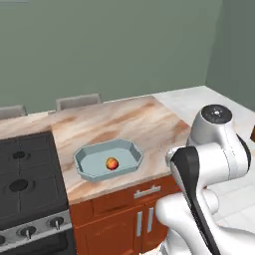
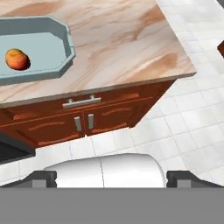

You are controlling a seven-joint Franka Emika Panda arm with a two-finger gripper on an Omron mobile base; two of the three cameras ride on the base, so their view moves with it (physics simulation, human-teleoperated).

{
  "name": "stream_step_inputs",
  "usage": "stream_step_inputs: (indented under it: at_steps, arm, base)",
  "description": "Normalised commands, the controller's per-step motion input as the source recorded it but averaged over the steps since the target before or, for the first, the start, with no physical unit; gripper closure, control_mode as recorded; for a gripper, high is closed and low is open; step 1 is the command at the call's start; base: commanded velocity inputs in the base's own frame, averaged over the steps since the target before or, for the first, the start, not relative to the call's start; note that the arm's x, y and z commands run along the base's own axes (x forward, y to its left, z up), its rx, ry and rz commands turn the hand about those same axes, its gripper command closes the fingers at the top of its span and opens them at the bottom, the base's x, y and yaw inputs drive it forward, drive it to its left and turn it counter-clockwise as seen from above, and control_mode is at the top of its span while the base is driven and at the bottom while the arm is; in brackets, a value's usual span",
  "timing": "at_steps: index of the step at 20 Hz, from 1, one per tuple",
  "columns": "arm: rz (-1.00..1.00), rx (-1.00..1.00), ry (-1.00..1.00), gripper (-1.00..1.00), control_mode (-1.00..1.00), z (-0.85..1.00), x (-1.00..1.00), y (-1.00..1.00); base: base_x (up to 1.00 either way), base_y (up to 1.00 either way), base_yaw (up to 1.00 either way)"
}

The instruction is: Pick the banana and peach from the fridge and place them inside the tupperware on the counter.

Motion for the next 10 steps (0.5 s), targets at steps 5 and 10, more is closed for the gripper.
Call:
stream_step_inputs:
  at_steps: [5, 10]
  arm:
    - [0.00, 0.00, 0.00, -1.00, 1.00, 0.00, 0.00, 0.00]
    - [0.00, 0.00, 0.00, -1.00, 1.00, 0.00, 0.00, 0.00]
  base:
    - [-0.54, 0.00, -1.00]
    - [-0.43, -0.08, -1.00]
